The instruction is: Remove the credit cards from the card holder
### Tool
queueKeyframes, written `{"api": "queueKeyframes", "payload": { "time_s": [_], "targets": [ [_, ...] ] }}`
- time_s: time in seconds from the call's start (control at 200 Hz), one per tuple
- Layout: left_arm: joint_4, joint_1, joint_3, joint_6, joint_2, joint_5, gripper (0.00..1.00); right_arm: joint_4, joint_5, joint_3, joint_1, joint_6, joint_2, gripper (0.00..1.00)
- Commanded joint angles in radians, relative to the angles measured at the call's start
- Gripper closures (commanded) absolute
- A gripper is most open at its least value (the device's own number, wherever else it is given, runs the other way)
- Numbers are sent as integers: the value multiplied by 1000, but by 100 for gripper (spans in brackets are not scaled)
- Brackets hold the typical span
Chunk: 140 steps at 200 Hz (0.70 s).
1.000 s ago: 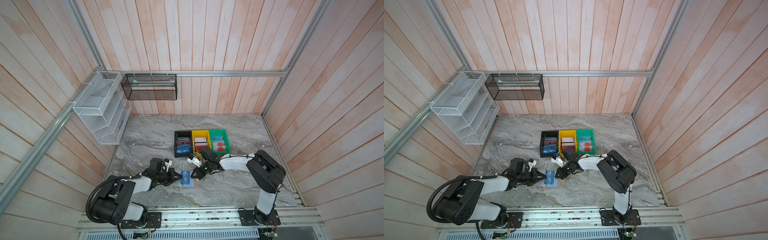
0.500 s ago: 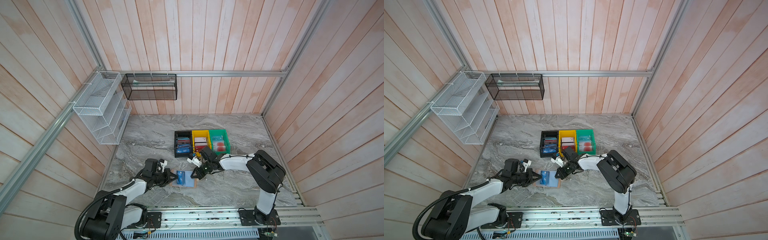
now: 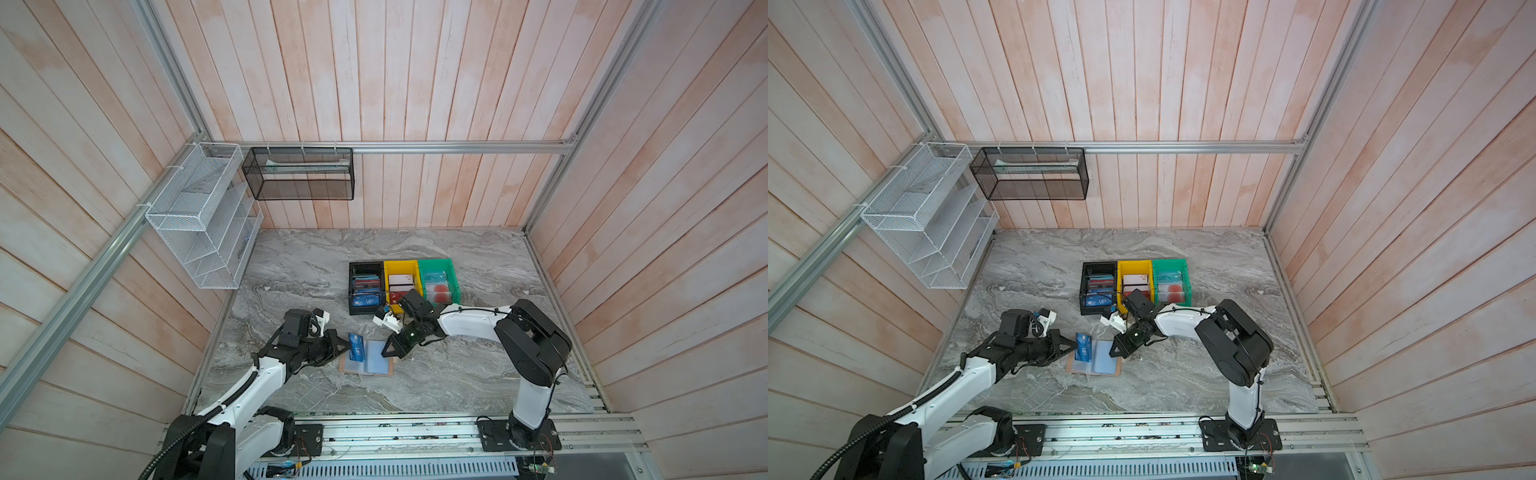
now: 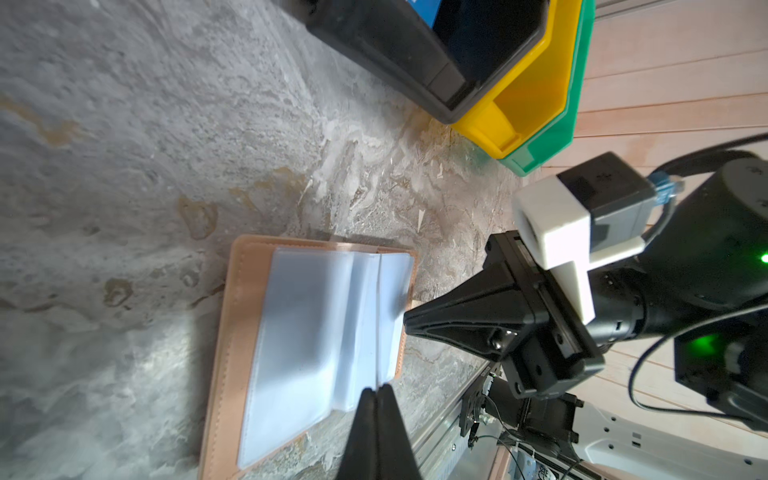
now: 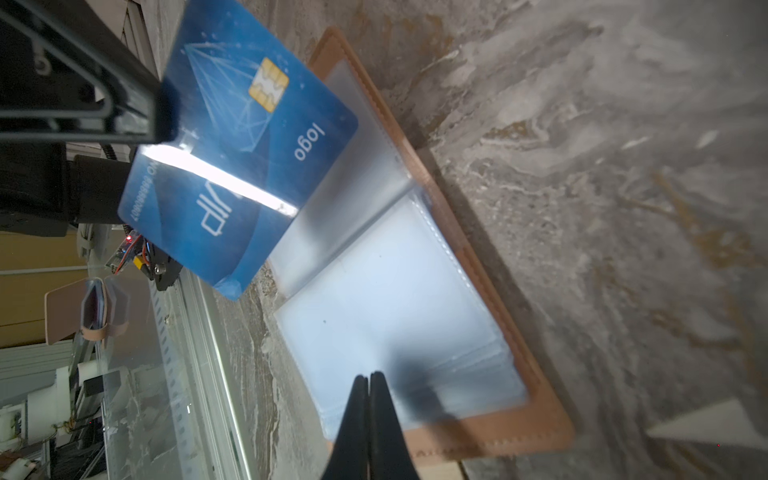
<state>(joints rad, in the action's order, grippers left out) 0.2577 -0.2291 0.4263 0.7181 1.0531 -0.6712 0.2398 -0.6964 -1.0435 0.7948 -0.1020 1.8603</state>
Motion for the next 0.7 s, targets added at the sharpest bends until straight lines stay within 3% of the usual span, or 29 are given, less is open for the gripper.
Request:
{"api": "queueKeyframes", "payload": {
  "time_s": [0.0, 0.175, 0.35, 0.695],
  "targets": [
    [47, 5, 20, -23, -20, 22, 100, 47, -58, -26, -20, 24, -30, 96],
    [-94, 7, -29, 18, -48, -20, 100, -28, -221, -11, -57, -7, -56, 94],
    [-316, 7, -112, 118, -136, -51, 100, -233, -431, 41, -114, -134, -60, 87],
    [-523, 7, -188, 202, -206, -71, 100, -409, -559, 14, -124, -255, 29, 82]
  ]
}}
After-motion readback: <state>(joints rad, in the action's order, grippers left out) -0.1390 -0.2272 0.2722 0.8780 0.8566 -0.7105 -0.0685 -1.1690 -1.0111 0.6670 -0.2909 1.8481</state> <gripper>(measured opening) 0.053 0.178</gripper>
